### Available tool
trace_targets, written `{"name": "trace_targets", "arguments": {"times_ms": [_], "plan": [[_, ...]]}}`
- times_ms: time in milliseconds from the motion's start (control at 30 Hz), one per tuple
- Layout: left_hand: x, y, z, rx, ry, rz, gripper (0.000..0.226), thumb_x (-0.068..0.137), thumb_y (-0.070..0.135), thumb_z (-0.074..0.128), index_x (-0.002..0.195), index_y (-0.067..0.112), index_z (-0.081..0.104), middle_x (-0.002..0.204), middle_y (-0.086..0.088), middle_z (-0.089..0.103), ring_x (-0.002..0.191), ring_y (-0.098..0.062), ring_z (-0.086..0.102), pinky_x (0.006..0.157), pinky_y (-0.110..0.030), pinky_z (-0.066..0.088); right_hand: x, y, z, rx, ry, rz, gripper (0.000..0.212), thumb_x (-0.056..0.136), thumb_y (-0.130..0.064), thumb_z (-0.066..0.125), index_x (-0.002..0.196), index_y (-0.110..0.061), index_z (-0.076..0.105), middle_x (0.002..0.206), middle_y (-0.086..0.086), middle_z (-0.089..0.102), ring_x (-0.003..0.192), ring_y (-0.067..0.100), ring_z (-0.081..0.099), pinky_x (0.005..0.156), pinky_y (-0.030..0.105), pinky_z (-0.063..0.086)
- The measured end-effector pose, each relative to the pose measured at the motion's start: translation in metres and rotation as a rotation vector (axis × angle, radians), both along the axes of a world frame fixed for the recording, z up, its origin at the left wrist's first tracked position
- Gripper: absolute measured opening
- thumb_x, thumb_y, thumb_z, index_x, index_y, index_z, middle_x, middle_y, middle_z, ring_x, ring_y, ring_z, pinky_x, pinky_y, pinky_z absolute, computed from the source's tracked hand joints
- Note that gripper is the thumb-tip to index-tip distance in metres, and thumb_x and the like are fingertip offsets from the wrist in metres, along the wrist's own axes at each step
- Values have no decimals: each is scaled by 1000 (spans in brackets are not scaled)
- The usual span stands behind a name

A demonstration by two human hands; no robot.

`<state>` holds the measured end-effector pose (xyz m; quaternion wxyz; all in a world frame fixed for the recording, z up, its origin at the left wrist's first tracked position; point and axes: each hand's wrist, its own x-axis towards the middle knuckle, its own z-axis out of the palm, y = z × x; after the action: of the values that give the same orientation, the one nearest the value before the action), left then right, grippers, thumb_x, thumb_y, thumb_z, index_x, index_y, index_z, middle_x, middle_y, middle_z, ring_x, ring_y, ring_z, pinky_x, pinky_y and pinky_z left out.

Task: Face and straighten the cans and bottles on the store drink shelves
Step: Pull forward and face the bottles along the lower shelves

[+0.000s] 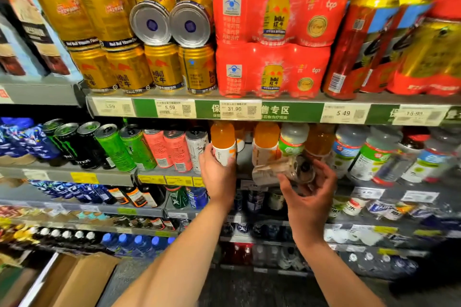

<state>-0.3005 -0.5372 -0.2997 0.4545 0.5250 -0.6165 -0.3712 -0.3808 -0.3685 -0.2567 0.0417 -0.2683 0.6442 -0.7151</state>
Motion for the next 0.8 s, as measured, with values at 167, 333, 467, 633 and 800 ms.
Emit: {"name": "trace_targets", "arguments": {"times_ms": [167, 333, 467, 633, 800], "plan": [[-13, 4, -2, -21, -19, 73, 57, 74, 24, 76, 125, 16, 51, 116, -6, 61, 107, -29, 60, 91, -48, 50, -8, 31, -1, -42, -77, -6, 66, 67, -27, 83, 121, -32, 45, 118, -3, 62, 107, 18, 66, 97, 50, 53], [-28, 8, 10, 19, -61, 112, 63, 75, 22, 82, 124, 12, 43, 114, -13, 67, 105, -35, 64, 84, -42, 49, -16, 50, -8, -53, -116, -22, 63, 67, -23, 82, 118, -36, 47, 116, 2, 63, 106, 20, 66, 99, 51, 51], [-33, 1, 12, 28, -114, 129, 77, 72, 29, 85, 135, 13, 44, 125, -10, 64, 114, -32, 61, 91, -43, 50, -22, 61, -15, -54, -141, -21, 65, 67, -25, 83, 122, -28, 47, 117, 11, 62, 108, 28, 65, 100, 55, 49], [-33, -1, 11, 0, -112, 148, 75, 71, 29, 86, 134, 11, 51, 129, -9, 62, 118, -30, 58, 96, -39, 47, -22, 67, -20, -49, -154, -22, 62, 69, -15, 82, 117, -36, 49, 114, 11, 65, 105, 27, 67, 100, 55, 50], [-21, 12, 4, 1, -20, 118, 75, 66, 32, 88, 131, 20, 52, 124, -1, 66, 113, -19, 62, 98, -29, 46, -16, 65, -22, -22, -160, 6, 68, 70, -15, 82, 128, -32, 48, 116, 4, 67, 109, 24, 67, 102, 53, 49]]}}
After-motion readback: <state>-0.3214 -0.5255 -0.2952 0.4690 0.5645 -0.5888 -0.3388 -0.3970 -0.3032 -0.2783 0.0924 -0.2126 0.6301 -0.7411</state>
